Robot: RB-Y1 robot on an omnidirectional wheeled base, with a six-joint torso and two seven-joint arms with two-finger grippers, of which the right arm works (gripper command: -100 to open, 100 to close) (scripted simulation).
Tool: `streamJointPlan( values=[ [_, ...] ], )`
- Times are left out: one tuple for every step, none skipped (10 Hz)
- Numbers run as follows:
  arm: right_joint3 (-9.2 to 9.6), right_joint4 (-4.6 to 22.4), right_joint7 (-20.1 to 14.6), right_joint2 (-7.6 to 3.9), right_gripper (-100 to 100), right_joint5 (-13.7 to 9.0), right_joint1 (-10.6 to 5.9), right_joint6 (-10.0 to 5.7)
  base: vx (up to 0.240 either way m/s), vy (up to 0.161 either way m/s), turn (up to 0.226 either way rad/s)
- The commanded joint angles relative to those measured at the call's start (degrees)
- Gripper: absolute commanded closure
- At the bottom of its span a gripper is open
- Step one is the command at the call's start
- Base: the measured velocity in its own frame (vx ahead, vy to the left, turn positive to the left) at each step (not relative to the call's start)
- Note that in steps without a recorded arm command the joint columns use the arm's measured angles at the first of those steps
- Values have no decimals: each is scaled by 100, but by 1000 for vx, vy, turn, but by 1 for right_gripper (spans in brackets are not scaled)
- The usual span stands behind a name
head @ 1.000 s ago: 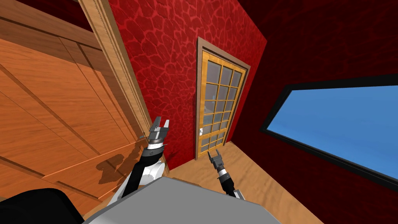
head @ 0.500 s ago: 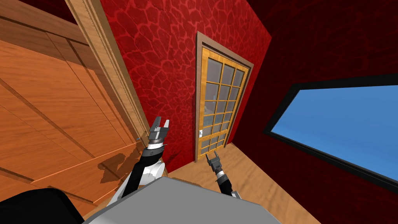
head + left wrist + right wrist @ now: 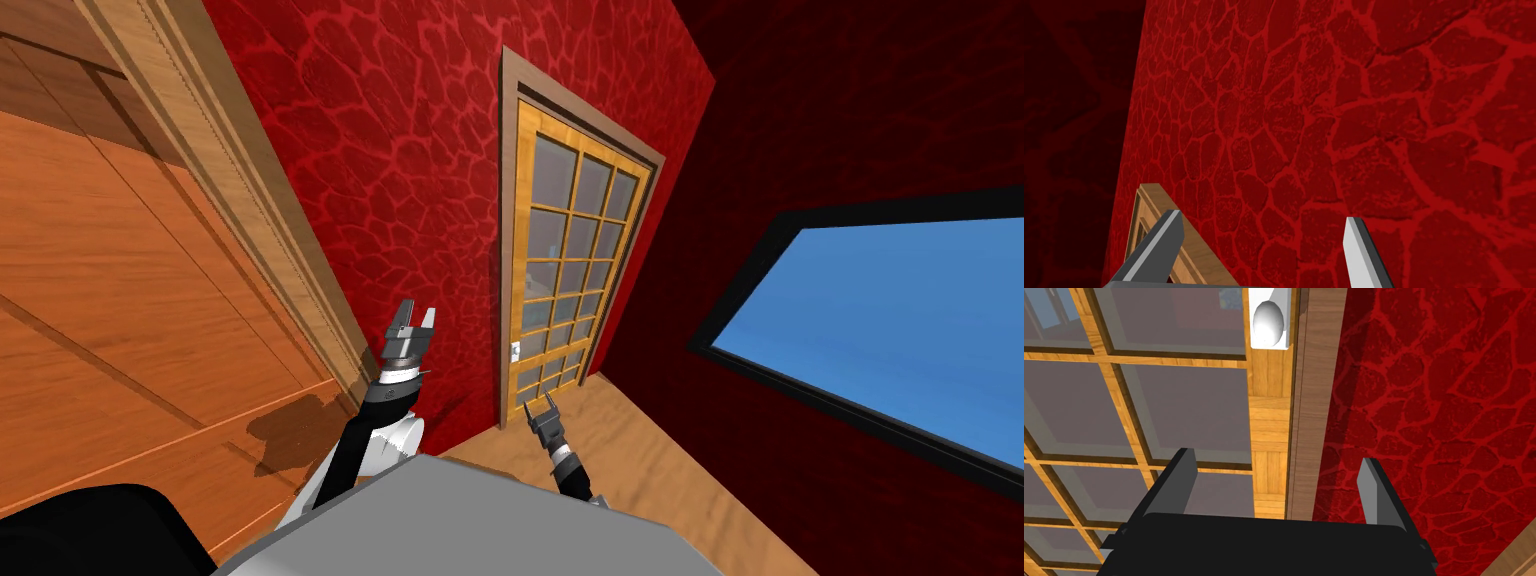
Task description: Pull the door open
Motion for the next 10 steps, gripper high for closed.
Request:
streamJointPlan(
  values=[
    [-5,192,121,51,-100,47,-68,-54,172,39,-18],
    [-1,264,171,75,-100,72,-86,-72,230,40,-21],
    [1,307,201,91,-100,88,-98,-83,226,36,-30],
    [4,350,231,107,-100,103,-109,-94,209,33,-36],
    [6,393,261,123,-100,119,-120,-105,221,21,-31],
    [7,360,241,116,-100,110,-106,-95,101,9,-3],
    [-2,379,249,82,-100,96,-116,-104,-136,-31,81],
    [-4,382,249,73,-100,92,-118,-105,-187,-54,62],
    [-8,388,249,54,-100,84,-120,-107,-192,-12,50],
    [-13,394,249,35,-100,76,-123,-109,-212,-25,48]
  ],
)
